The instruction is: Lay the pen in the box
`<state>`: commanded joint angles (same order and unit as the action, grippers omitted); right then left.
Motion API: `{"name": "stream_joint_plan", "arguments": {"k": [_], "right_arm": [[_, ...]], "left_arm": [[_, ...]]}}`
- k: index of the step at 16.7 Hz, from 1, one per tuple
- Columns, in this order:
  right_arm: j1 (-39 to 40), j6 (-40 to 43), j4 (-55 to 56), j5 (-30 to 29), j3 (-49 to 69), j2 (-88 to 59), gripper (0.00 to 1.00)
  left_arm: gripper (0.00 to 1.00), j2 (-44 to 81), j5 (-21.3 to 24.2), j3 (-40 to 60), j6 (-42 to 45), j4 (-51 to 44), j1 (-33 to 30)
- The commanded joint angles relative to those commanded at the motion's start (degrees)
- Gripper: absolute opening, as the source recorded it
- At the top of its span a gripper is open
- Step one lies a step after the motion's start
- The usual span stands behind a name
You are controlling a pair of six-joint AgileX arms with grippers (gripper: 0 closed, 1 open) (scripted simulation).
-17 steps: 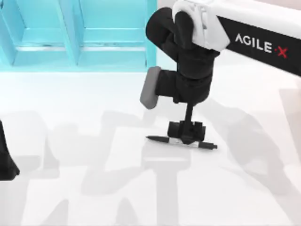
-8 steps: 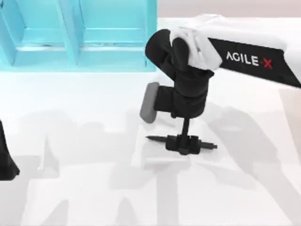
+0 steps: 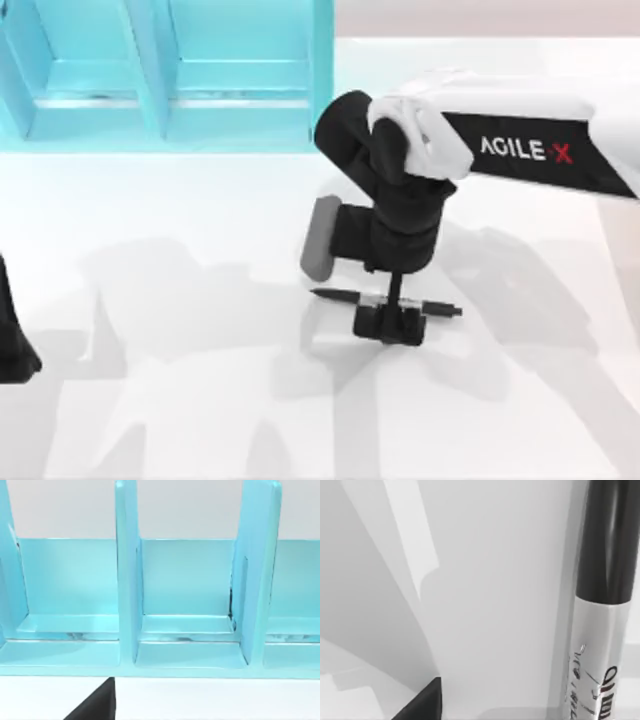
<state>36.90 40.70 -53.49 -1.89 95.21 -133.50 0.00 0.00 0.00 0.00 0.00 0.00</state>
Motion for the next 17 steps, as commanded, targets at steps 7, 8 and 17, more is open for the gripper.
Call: {"name": "stream_joint_plan", "arguments": {"k": [7,8,17], "right_arm": [[0.0,0.0,0.0,0.0,0.0,0.0,0.55],[0.0,0.0,0.0,0.0,0.0,0.0,0.47],[0.0,0.0,0.0,0.0,0.0,0.0,0.0]], "left_arm": [[1.0,0.0,0.0,0.0,0.0,0.0,0.0],[1.0,0.0,0.0,0.0,0.0,0.0,0.0],[1.0,0.0,0.0,0.0,0.0,0.0,0.0]]}}
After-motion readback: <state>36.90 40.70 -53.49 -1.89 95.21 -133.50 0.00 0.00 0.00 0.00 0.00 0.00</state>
